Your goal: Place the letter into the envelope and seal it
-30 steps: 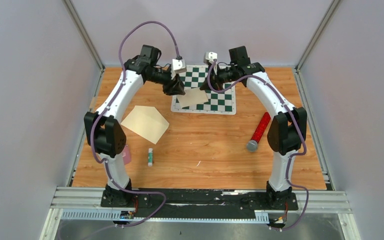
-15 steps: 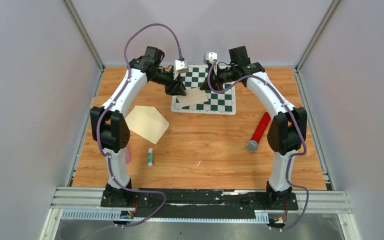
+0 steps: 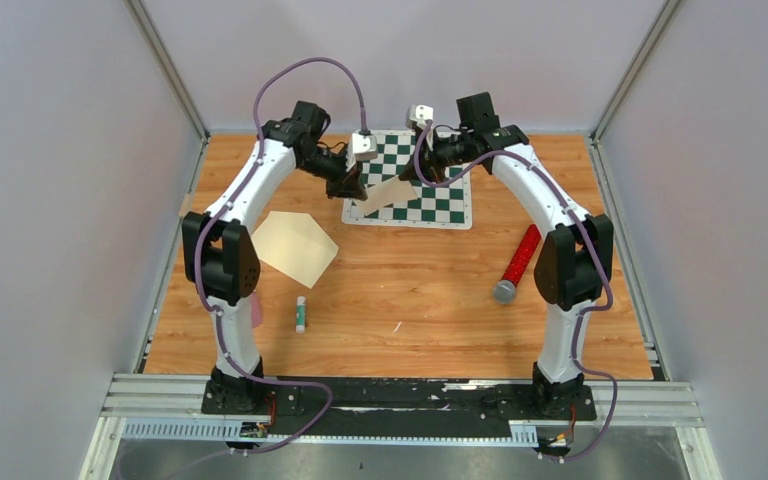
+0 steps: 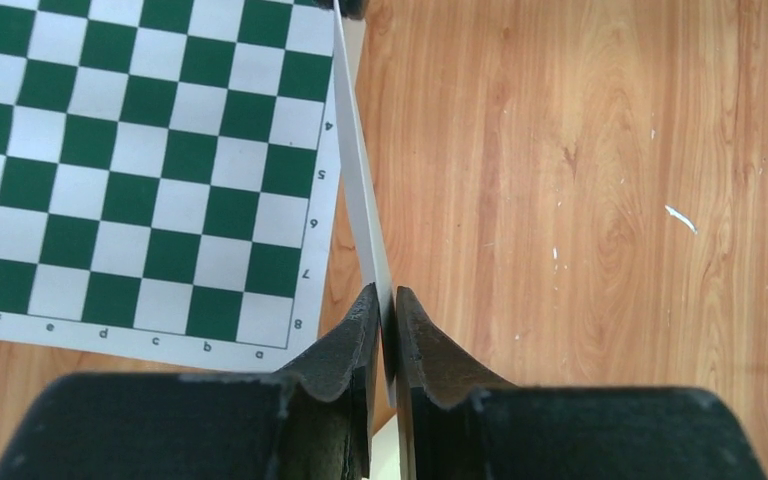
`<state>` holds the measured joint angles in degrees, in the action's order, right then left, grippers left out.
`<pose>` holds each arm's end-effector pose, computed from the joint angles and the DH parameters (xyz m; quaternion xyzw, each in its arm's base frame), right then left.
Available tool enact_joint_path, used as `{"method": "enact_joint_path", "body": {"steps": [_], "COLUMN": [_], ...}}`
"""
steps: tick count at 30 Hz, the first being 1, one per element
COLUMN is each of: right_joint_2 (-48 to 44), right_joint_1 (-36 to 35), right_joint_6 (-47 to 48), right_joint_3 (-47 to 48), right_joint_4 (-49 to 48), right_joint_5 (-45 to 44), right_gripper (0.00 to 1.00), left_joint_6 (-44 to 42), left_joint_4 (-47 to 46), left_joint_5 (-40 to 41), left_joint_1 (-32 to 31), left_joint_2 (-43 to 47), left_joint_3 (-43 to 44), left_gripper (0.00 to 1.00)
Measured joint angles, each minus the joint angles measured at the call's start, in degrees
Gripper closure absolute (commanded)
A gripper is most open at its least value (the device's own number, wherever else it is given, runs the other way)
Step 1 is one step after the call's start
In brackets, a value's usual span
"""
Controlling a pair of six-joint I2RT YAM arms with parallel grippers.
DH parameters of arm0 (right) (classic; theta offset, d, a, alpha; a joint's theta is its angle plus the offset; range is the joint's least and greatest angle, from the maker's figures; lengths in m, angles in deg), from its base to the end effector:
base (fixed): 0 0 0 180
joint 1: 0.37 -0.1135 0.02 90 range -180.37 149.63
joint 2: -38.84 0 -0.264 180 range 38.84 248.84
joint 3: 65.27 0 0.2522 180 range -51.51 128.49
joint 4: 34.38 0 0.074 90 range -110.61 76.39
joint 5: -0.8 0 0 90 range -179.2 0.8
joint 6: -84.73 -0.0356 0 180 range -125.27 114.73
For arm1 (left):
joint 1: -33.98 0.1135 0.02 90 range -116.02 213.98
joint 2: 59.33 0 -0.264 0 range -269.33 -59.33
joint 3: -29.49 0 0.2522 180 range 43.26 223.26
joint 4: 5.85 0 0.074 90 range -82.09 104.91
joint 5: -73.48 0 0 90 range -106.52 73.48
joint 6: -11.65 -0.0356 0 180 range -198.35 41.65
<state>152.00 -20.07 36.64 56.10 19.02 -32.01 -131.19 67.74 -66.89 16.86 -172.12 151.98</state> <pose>0.4034 0.1762 0.3261 -0.5724 0.6038 0.3697 0.4136 0.3870 -0.1479 0.3125 0.5841 0.6672 -0.3319 0.3217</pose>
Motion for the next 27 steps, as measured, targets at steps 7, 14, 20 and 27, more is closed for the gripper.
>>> {"method": "enact_joint_path", "body": {"steps": [7, 14, 20, 27], "right_joint_2": [0.0, 0.0, 0.0, 0.0], "right_joint_1": [0.0, 0.0, 0.0, 0.0], "right_joint_6": [0.0, 0.0, 0.2, 0.2], "right_joint_3": [0.0, 0.0, 0.0, 0.0], "right_joint_4": [0.0, 0.0, 0.0, 0.0], "right_joint_5": [-0.1, -0.1, -0.1, -0.1], "right_gripper": [1.0, 1.0, 1.0, 1.0], "left_joint_6": [-0.4, -0.3, -0.6, -2.2], "left_joint_4": [0.9, 0.8, -1.4, 1.1], "left_joint_5": [2.1, 3.1, 3.6, 0.8], "left_joint_1": [1.0, 3.2, 5.8, 7.2], "left_joint_2": [0.0, 0.0, 0.8, 1.2], "left_joint_3": [-2.0, -3.0, -6.9, -1.1], "left_gripper": [0.82, 0.62, 0.45, 0.37]}}
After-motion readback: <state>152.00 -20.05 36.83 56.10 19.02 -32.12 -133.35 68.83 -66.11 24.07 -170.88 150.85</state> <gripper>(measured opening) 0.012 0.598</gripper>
